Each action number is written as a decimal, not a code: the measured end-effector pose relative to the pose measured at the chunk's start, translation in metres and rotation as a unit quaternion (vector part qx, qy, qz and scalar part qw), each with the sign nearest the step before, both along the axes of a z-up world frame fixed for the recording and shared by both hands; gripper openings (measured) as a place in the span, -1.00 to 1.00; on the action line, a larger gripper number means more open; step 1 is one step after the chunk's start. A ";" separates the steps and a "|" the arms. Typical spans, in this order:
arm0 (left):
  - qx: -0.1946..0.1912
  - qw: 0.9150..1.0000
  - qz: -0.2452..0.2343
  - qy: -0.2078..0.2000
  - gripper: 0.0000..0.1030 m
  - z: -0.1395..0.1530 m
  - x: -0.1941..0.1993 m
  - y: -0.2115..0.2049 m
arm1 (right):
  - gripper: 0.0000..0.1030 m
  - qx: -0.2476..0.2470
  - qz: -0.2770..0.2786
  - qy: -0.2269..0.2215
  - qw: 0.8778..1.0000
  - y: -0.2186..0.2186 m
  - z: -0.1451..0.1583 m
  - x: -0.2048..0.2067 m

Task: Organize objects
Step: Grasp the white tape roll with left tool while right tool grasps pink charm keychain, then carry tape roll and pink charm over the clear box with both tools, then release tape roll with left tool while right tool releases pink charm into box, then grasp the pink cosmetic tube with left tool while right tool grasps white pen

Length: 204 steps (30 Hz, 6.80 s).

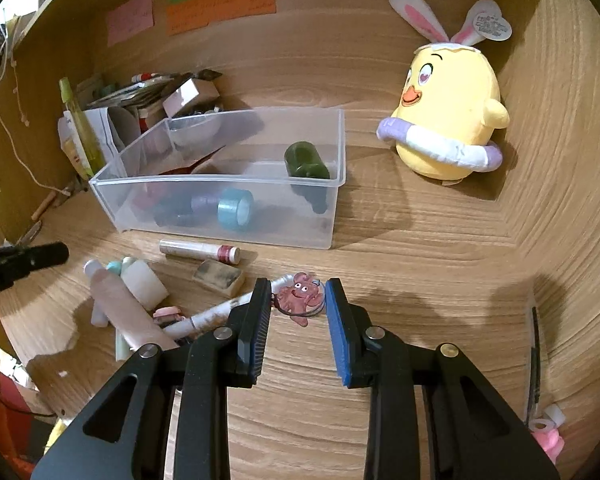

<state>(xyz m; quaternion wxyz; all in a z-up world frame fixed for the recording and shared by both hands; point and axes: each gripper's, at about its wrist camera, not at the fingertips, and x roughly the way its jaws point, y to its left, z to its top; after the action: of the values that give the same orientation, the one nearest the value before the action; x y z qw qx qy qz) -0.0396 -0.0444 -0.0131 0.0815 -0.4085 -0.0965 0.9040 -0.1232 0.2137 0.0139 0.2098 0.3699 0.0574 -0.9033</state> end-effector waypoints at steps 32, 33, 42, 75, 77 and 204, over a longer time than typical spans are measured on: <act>-0.057 0.994 -0.087 -0.013 -0.23 -0.014 -0.064 0.075 | -0.51 -0.036 0.010 0.021 0.999 0.003 0.022 -0.016; -0.056 0.995 -0.084 -0.009 -0.23 -0.011 -0.064 0.074 | -0.51 -0.037 0.013 0.024 0.999 0.001 0.024 -0.017; -0.046 0.997 -0.053 0.045 -0.23 0.027 -0.070 0.061 | -0.51 -0.056 0.032 0.050 0.997 -0.013 0.047 -0.028; -0.028 0.999 0.000 0.032 -0.23 0.024 -0.140 0.034 | -0.51 -0.017 0.037 0.038 0.998 -0.048 0.037 -0.095; -0.030 0.999 -0.003 0.027 -0.23 0.020 -0.143 0.035 | -0.51 -0.013 0.036 0.032 0.999 -0.048 0.032 -0.099; -0.062 0.989 -0.125 -0.048 -0.11 -0.044 0.002 0.070 | -0.49 -0.037 0.012 -0.099 0.994 -0.005 -0.038 -0.024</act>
<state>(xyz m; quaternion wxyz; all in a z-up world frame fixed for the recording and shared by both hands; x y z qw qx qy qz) -0.0373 0.0256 -0.0573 0.1638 -0.4644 0.0083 0.8703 -0.1469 0.2091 -0.0241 0.2390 0.4491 0.0078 -0.8608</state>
